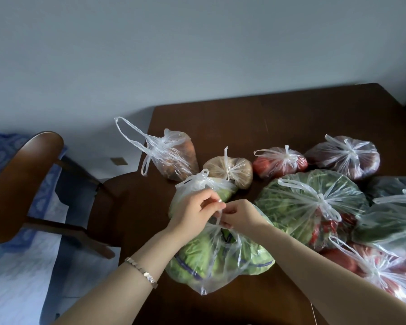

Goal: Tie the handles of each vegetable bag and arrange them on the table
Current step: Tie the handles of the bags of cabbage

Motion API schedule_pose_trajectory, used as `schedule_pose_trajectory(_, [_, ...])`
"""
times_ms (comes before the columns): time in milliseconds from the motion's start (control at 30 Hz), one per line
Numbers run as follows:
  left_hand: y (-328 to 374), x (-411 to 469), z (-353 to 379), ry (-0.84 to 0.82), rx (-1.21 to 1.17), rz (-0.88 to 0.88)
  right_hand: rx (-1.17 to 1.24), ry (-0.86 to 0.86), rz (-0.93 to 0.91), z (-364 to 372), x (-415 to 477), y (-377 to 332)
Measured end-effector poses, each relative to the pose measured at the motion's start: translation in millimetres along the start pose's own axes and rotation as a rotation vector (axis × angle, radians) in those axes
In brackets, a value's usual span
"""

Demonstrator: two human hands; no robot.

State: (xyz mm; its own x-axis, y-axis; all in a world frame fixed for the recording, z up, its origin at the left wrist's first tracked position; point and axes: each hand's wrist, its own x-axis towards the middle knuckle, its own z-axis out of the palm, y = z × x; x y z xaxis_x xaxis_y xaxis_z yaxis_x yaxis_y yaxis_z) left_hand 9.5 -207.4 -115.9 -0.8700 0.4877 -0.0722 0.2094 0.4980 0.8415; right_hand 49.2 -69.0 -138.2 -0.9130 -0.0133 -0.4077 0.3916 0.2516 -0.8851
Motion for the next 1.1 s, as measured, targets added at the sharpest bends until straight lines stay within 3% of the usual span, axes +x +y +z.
schedule_pose_trajectory(200, [7, 22, 11, 0.018, 0.026, -0.074, -0.025, -0.092, -0.030, -1, -5, 5])
schedule_pose_trajectory(400, [-3, 17, 5, -0.225, 0.034, -0.304, 0.111, -0.051, 0.020, -2, -8, 5])
schedule_pose_trajectory(633, [-8, 14, -1, -0.190, -0.343, -0.517, 0.110, 0.005, -0.034, -4, -11, 1])
schedule_pose_trajectory(733, [-4, 16, -3, -0.226, -0.237, -0.479, 0.043, 0.026, -0.066, -3, -11, 4])
schedule_pose_trajectory(900, [-5, 20, 2, -0.107, 0.225, -0.334, 0.063, 0.148, -0.056, 1, -9, 6])
schedule_pose_trajectory(1100, [-17, 4, 0, -0.036, 0.120, -0.465, -0.005, 0.238, -0.107, 7, -13, 8])
